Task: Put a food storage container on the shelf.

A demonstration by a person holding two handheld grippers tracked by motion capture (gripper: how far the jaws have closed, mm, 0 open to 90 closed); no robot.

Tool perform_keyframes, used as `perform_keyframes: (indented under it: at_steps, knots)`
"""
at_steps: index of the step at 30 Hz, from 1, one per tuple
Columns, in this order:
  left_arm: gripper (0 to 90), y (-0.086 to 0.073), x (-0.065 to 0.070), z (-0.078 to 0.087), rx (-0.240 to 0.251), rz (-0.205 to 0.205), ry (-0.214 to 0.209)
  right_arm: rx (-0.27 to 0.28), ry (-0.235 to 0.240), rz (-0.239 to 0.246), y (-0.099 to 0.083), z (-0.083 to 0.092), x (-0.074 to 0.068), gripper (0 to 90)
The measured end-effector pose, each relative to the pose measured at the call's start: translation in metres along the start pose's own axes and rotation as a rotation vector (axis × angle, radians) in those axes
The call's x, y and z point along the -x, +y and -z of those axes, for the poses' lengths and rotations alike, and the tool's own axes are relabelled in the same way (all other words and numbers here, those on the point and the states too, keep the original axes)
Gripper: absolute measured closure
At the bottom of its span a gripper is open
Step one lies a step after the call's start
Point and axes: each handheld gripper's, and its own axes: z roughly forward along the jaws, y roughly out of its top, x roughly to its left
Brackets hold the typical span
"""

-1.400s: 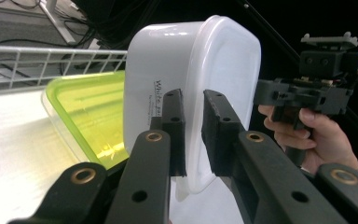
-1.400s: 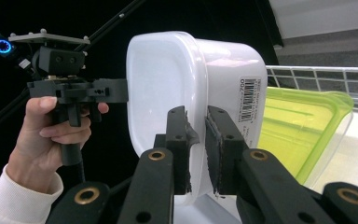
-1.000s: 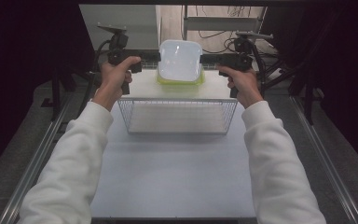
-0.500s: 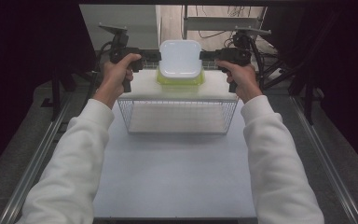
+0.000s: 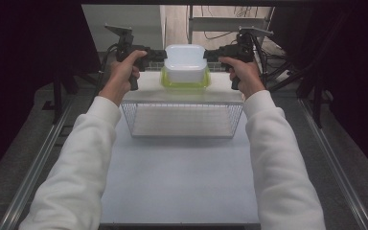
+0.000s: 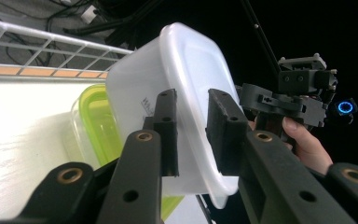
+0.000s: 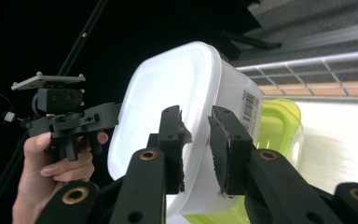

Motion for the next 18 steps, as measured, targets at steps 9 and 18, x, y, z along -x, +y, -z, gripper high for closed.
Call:
perform_keyframes:
  at_steps: [9, 18]
  knots:
    - [59.8, -0.002, -0.001, -0.005, 0.011, -0.032, 0.007, 0.014, -0.021, 0.031, -0.001, 0.0, 0.0, 64.6]
    - [27.3, -0.018, 0.015, 0.015, 0.107, -0.189, 0.071, 0.122, -0.033, 0.23, -0.014, 0.02, -0.02, 35.2]
